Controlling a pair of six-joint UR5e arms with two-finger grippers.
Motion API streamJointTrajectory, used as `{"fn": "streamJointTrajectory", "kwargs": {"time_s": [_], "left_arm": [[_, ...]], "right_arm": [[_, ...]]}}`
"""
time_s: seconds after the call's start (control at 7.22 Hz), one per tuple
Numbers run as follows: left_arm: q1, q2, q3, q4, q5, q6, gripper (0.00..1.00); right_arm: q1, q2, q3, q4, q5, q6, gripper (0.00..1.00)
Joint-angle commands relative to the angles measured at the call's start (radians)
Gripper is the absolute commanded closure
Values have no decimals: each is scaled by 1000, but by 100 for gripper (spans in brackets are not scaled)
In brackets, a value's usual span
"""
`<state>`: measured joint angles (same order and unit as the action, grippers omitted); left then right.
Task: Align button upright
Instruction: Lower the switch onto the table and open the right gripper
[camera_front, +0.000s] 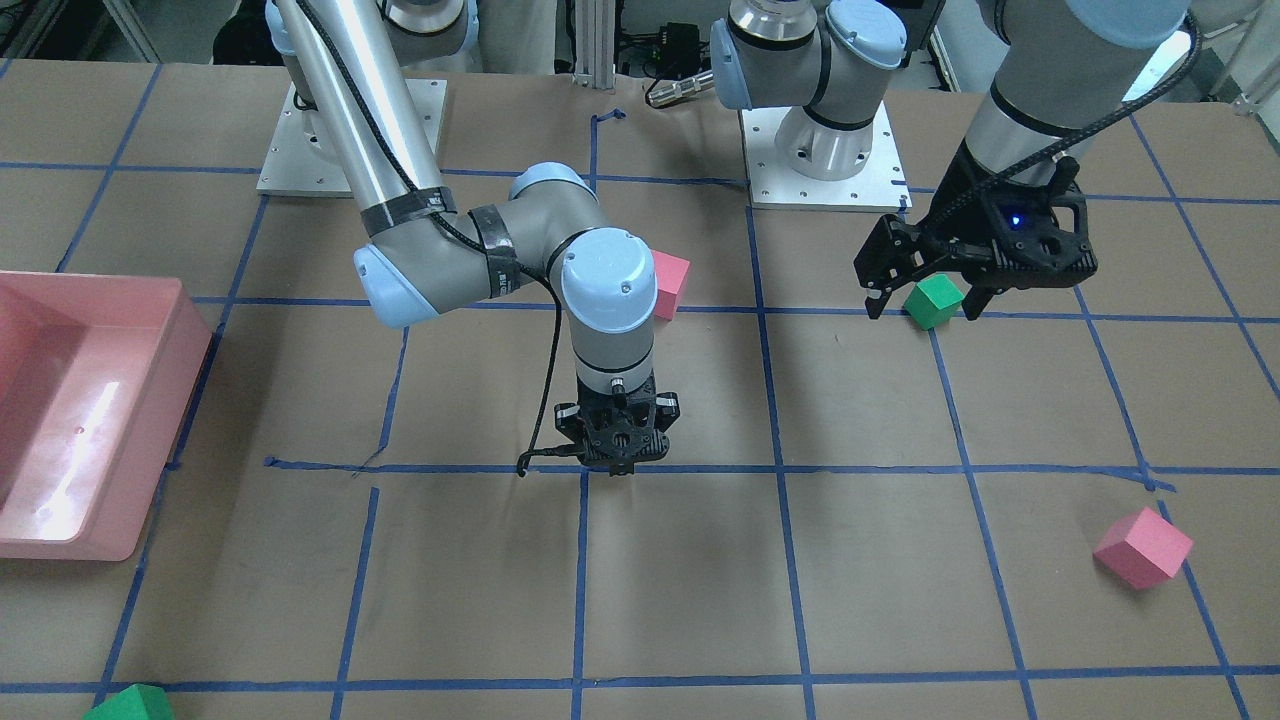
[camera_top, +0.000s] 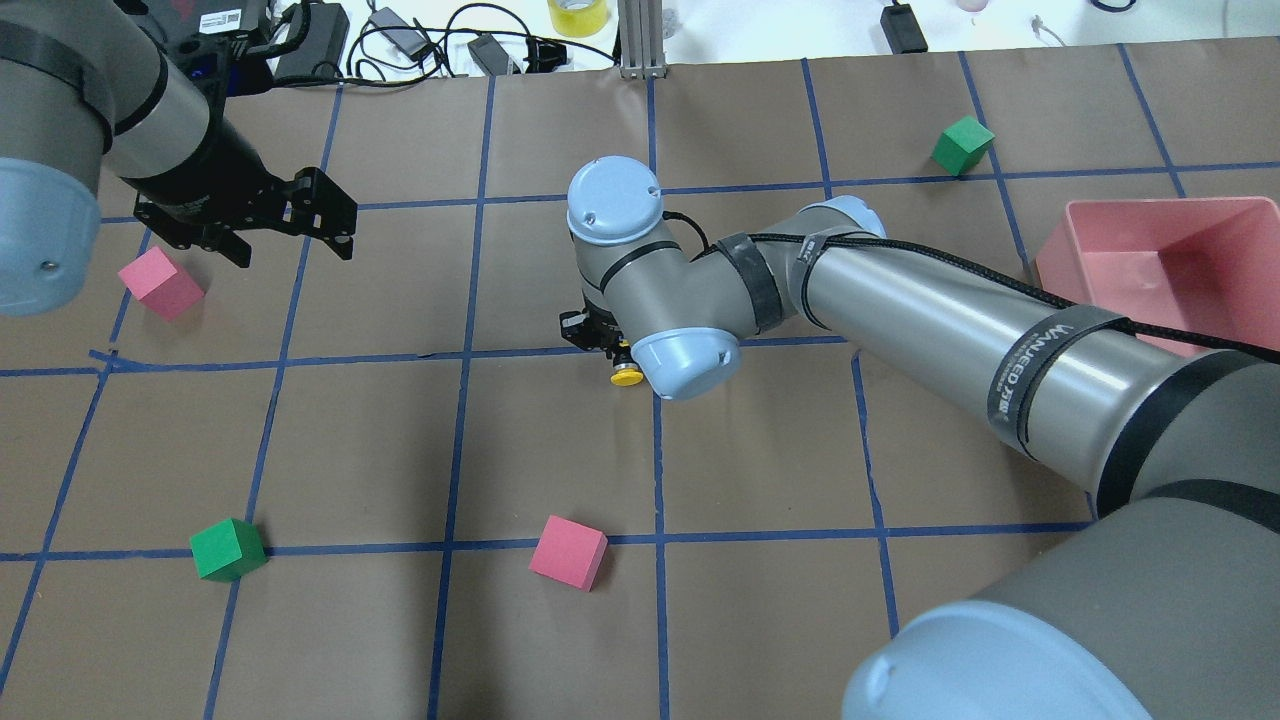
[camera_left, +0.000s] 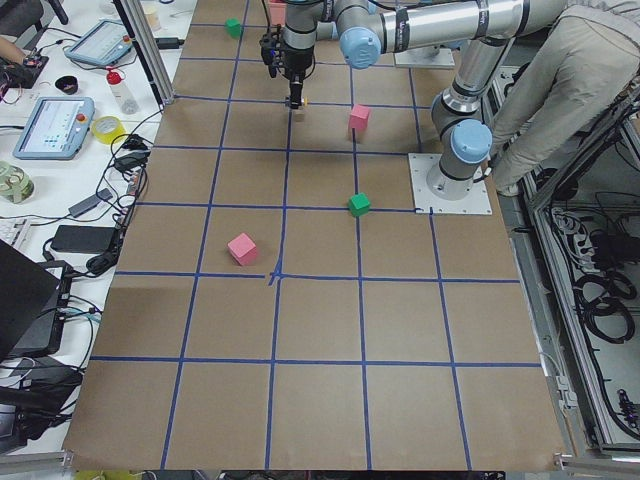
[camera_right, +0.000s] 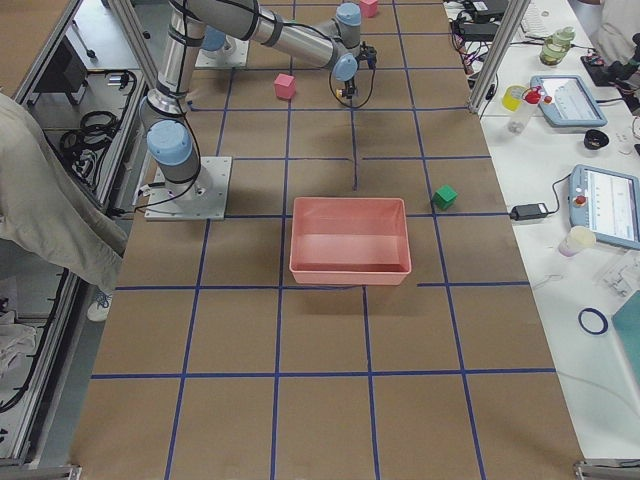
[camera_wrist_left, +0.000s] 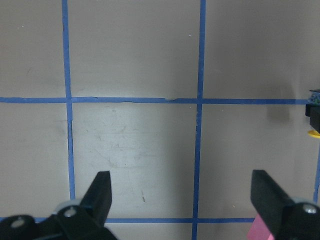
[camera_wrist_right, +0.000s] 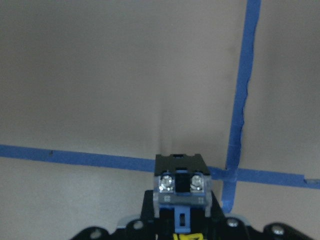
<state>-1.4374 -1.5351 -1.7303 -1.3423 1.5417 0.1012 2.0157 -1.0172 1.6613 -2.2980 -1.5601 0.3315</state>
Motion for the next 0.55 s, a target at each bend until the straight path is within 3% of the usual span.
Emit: {"fn": "streamJointTrajectory", "kwargs": {"time_s": [0.0, 0.14, 0.28, 0.42], "left_arm": [[0, 0, 0, -1, -2, 0, 0], [0, 0, 0, 0, -3, 0, 0], [0, -2, 0, 0, -3, 0, 0], [0, -2, 0, -1, -3, 0, 0]], "right_arm": [[0, 3, 12, 0, -27, -22, 82], [0, 3, 17, -1, -26, -20, 66], [0, 5, 17, 0, -26, -19, 34], [0, 5, 17, 0, -26, -16, 17]]}}
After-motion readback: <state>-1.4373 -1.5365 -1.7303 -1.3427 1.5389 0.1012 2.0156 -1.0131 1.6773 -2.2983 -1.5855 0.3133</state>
